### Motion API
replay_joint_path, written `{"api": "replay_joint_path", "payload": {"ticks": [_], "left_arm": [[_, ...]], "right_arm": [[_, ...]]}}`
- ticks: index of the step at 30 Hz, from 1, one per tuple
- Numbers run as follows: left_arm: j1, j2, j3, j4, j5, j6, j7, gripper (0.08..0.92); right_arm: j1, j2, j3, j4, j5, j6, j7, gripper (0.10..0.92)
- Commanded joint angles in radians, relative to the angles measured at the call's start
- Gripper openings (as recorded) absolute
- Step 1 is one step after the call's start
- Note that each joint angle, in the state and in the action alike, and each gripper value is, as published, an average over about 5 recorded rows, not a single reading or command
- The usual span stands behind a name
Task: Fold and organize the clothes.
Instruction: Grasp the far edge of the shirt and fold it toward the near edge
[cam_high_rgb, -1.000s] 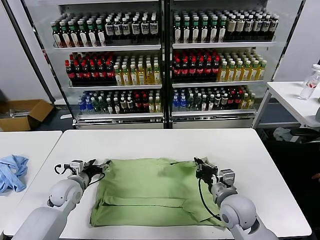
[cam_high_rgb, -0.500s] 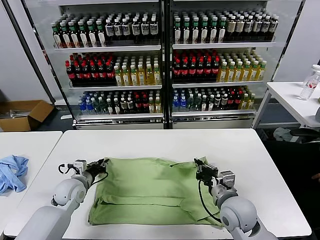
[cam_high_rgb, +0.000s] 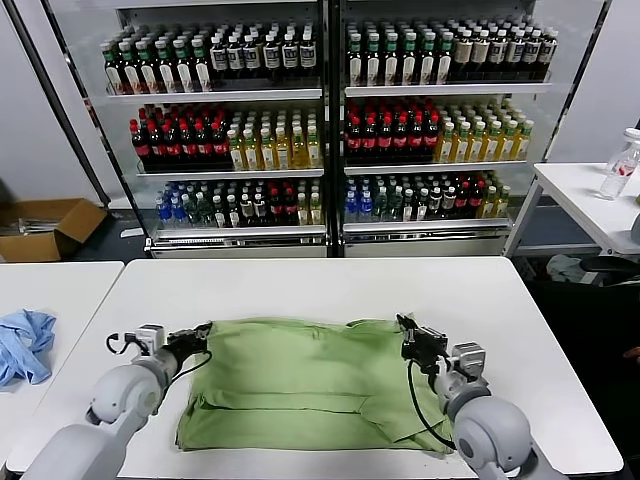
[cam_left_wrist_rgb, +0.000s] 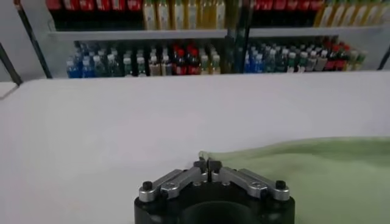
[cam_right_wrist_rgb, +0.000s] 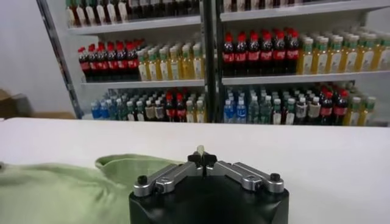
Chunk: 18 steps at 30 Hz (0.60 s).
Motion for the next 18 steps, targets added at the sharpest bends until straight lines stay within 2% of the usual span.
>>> {"api": "replay_joint_path", "payload": {"ticks": [1,8,13,18], "left_arm": [[0.463,0.047,-0.311,-0.36,-0.082,-0.011,0.033,0.084],[0.546,0.045,-0.357,-0.395,-0.058,0.014,0.079,0.084],[0.561,0.054,-0.339,-0.412,-0.024,0.028,0.104,0.084],[0.537,0.054,-0.301,-0.378,0.009,0.025,0.105,0.084]], "right_arm": [[-0.205,-0.02,0.113,0.139,0.025,0.003,0.0,0.105],[-0.348,-0.007,0.164,0.205,0.023,0.007,0.006,0.105],[-0.418,0.001,0.203,0.248,0.024,0.006,0.009,0.105],[-0.439,0.012,0.189,0.216,0.001,0.01,0.013,0.105]]}}
